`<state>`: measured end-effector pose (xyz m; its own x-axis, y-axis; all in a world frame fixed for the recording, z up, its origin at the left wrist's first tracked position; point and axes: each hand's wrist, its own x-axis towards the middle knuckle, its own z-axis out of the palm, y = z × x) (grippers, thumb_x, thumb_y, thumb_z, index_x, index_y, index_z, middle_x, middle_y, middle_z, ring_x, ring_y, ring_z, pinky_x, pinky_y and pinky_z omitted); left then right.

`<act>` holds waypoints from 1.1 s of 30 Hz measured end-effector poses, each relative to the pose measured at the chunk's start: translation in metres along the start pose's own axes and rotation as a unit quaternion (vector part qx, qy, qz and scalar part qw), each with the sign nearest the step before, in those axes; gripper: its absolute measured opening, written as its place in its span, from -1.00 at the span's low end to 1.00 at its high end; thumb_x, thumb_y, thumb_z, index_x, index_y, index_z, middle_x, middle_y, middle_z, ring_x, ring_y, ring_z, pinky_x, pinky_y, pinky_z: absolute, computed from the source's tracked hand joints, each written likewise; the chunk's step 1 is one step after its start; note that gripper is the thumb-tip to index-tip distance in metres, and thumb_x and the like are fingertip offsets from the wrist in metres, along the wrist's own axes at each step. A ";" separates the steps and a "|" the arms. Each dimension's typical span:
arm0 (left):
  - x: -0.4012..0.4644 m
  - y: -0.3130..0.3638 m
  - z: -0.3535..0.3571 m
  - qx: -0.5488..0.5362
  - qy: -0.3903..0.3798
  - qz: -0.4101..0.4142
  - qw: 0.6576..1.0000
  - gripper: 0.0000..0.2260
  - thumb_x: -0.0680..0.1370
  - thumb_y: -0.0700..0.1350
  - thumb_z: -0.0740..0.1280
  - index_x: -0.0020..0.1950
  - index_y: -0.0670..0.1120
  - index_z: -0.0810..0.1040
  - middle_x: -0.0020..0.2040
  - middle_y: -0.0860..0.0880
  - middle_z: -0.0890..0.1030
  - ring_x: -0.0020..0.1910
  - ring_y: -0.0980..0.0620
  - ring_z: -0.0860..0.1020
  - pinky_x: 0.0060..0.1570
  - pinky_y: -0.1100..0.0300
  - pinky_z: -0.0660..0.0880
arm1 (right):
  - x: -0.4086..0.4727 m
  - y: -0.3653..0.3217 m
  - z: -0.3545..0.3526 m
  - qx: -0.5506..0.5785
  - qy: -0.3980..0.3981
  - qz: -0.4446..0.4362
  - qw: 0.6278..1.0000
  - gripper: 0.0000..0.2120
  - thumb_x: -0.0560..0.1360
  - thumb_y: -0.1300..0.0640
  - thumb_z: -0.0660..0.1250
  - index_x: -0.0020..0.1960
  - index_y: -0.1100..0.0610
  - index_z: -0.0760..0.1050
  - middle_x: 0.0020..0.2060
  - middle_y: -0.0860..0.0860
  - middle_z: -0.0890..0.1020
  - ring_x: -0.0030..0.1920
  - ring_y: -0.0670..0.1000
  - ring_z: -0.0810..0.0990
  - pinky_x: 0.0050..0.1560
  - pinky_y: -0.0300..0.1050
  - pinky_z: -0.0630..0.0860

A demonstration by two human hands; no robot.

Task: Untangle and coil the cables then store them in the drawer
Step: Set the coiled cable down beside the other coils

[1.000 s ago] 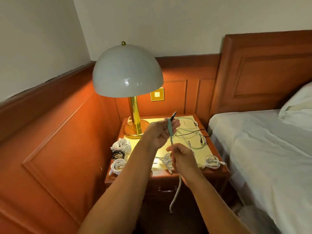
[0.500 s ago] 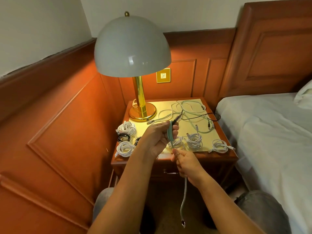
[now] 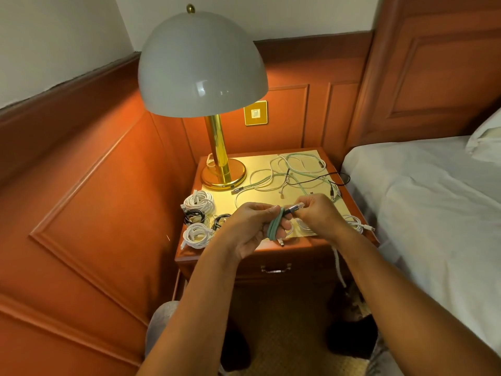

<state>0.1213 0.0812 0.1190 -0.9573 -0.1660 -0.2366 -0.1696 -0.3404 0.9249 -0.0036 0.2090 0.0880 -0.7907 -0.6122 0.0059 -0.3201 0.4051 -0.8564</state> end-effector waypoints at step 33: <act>0.030 -0.006 0.007 -0.255 0.138 0.053 0.955 -0.82 0.62 -0.26 0.19 0.04 -0.33 0.54 -0.14 -0.16 0.69 -0.21 0.01 0.69 -0.12 0.24 0.56 | -0.066 0.011 0.054 0.288 -0.080 0.032 0.954 -0.79 0.65 0.22 0.15 0.04 0.16 0.57 -0.36 0.05 0.46 -0.44 -0.11 0.35 -0.41 -0.26 0.32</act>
<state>0.0924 0.0846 0.1089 -0.8523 -0.4388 -0.2848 0.1286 -0.7035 0.6990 0.0732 0.2164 0.0505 -0.6938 -0.7137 -0.0962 0.1032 0.0336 -0.9941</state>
